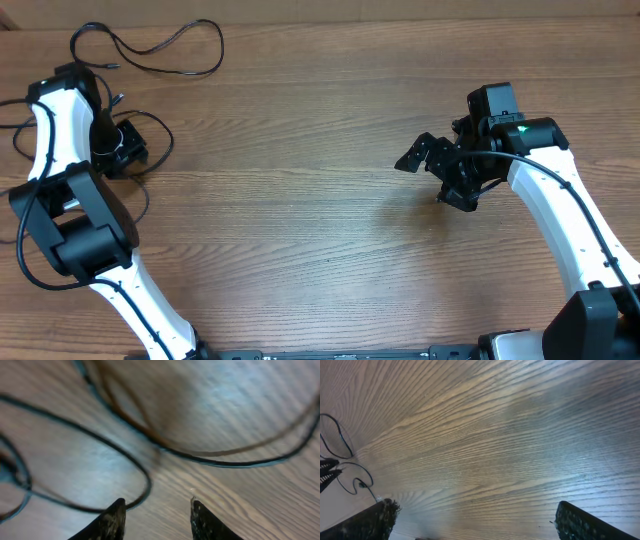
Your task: Untangle cables
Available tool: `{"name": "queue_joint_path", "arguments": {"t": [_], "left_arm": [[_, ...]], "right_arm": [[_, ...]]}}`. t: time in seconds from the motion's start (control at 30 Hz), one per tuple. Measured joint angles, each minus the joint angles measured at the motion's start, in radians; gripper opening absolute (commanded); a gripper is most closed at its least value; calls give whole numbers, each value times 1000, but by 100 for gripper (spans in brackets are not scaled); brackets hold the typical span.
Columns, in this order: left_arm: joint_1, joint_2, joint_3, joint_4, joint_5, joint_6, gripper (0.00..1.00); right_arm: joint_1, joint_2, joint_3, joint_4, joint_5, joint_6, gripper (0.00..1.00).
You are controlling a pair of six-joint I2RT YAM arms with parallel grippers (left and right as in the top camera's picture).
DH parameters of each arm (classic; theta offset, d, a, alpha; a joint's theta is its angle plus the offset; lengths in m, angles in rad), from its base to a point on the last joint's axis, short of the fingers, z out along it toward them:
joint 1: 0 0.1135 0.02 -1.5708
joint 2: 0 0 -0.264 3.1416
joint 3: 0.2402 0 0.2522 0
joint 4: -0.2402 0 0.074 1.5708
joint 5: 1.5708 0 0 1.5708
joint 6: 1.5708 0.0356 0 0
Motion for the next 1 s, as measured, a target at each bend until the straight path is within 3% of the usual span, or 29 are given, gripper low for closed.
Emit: {"name": "queue_joint_path", "arguments": {"t": [0.23, 0.43, 0.7, 0.9, 1.0], "left_arm": [[6, 0, -69, 19, -72, -31, 43], [5, 0, -79, 58, -5, 17, 45], [5, 0, -118, 14, 45, 163, 62], [5, 0, -168, 95, 48, 214, 57], [5, 0, -201, 137, 44, 221, 44]], "right_arm": [[0, 0, 0, 6, 0, 0, 100], [0, 0, 0, 14, 0, 1, 100], [0, 0, 0, 13, 0, 0, 100], [0, 0, 0, 14, 0, 0, 100], [0, 0, 0, 14, 0, 0, 100]]}}
